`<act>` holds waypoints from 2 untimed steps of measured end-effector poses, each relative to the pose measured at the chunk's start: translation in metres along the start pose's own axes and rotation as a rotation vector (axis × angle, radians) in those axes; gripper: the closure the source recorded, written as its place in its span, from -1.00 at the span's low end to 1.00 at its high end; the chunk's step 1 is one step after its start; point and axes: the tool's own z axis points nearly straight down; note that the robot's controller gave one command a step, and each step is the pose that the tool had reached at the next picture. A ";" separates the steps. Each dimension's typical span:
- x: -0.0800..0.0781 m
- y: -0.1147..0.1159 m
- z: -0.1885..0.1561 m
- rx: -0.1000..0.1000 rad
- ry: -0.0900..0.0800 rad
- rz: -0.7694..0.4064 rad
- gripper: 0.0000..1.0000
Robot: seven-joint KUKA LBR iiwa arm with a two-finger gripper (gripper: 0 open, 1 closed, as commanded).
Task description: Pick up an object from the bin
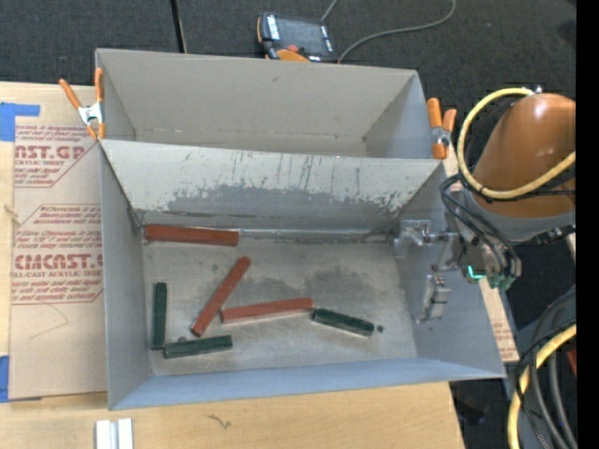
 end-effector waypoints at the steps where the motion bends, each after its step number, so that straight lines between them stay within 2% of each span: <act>1: -0.002 0.001 -0.004 0.001 -0.008 -0.002 1.00; 2: -0.005 0.002 0.139 0.000 -0.003 -0.013 1.00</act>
Offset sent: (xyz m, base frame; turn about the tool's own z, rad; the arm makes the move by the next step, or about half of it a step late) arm 0.0000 0.0000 0.0000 0.0000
